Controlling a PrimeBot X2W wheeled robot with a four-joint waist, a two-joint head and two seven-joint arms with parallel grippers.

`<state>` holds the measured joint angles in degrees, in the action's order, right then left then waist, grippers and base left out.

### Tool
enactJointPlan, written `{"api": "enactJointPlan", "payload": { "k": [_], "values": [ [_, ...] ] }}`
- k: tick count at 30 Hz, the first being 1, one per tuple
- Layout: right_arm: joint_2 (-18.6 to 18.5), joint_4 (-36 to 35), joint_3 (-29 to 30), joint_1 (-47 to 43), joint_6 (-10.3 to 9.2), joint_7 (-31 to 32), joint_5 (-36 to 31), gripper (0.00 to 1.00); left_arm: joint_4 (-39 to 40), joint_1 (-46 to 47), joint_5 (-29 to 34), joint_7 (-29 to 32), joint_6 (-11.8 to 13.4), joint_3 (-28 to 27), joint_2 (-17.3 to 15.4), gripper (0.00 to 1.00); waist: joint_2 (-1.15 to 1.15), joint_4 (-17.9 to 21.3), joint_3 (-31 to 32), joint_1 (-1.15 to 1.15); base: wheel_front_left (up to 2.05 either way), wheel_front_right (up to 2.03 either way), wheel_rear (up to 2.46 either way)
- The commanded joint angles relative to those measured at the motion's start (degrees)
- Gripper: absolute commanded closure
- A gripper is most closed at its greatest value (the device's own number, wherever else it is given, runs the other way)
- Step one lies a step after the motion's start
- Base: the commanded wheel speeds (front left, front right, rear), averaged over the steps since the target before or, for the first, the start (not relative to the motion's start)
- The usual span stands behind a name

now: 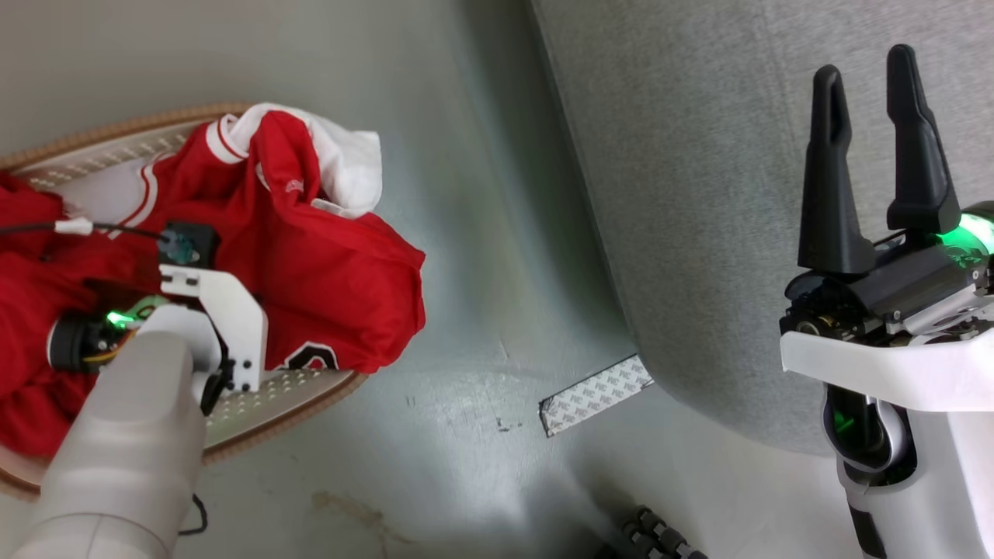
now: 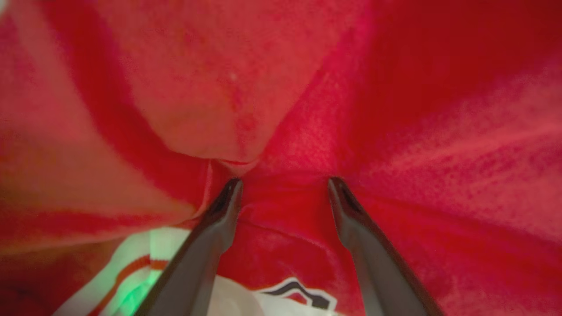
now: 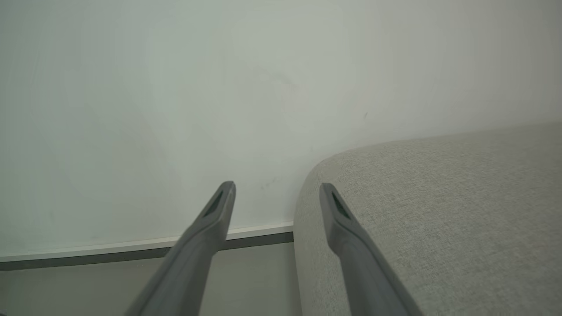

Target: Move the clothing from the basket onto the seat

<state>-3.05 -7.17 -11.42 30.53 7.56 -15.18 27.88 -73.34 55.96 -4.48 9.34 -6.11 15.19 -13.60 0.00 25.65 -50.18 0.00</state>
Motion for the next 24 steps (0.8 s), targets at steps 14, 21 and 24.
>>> {"api": "enactJointPlan", "payload": {
  "k": [14,21,24],
  "values": [
    [0.2,1.4,0.1,1.0,-0.14,0.1,-1.8,0.0,-0.4,-1.0,-2.0,-6.6,-1.1,1.5,1.3,1.0,0.0,-2.3,3.3,0.0,0.0,0.0,0.0],
    [0.2,3.0,-0.1,-0.6,-0.14,0.1,-4.6,0.0,-0.5,-5.0,-4.5,-13.2,-1.3,0.9,4.9,1.0,0.0,-5.1,11.7,0.0,0.0,0.0,0.0],
    [-0.2,3.9,-0.2,-1.6,-0.14,0.1,-5.8,0.0,-0.4,-7.0,-6.0,-16.4,-1.3,0.9,6.4,1.0,0.0,-6.7,16.4,0.0,0.0,0.0,0.0]
  ]
}}
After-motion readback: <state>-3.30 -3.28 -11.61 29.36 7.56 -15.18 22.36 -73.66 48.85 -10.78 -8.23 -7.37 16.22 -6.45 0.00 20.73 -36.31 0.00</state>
